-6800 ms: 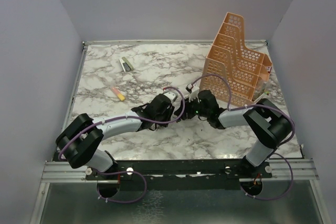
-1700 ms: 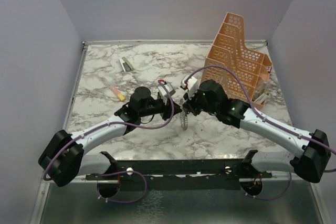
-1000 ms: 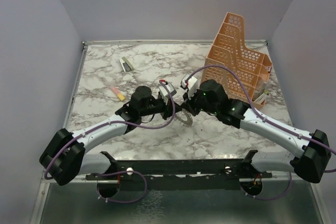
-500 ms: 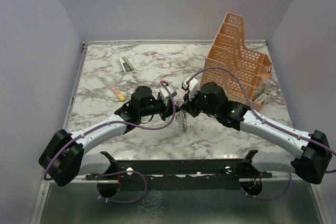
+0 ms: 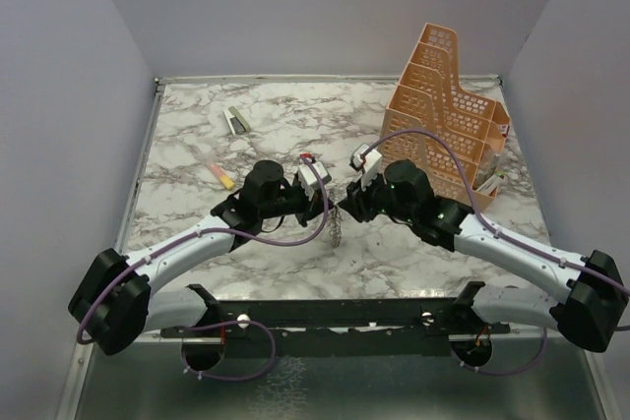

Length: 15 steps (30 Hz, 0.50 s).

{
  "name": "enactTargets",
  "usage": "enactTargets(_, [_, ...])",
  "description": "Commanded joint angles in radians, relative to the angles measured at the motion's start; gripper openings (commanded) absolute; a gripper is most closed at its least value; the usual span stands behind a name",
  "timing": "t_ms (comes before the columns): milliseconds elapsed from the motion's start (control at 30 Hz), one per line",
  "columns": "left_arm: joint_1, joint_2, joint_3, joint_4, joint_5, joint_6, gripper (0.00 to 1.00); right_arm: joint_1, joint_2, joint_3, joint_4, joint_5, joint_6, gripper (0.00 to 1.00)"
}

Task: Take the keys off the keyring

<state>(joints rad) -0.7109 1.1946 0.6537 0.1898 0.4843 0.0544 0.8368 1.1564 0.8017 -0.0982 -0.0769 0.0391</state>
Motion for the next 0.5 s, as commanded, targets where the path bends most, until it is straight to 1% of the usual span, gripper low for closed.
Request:
enactTargets(0, [0.002, -0.034, 0.036, 0.009, -0.026, 0.021, 0.0, -0.025, -0.054, -0.051, 0.089, -0.041, 0.048, 0.44])
enactTargets(67, [0.003, -0.036, 0.04, 0.003, -0.031, 0.022, 0.0, -0.041, -0.067, -0.079, 0.136, -0.069, 0.061, 0.51])
enactTargets(167, [0.002, -0.037, 0.051, -0.018, -0.042, 0.024, 0.0, -0.063, -0.077, -0.12, 0.184, -0.1, 0.088, 0.59])
enactTargets(333, [0.003, -0.052, 0.075, -0.076, -0.053, 0.051, 0.0, -0.091, -0.114, -0.219, 0.315, -0.108, 0.124, 0.62])
enactTargets(400, [0.003, -0.063, 0.09, -0.117, -0.055, 0.084, 0.0, -0.093, -0.126, -0.256, 0.377, -0.091, 0.119, 0.67])
enactTargets(467, [0.003, -0.076, 0.107, -0.171, -0.064, 0.125, 0.0, -0.091, -0.132, -0.275, 0.407, -0.065, 0.112, 0.69])
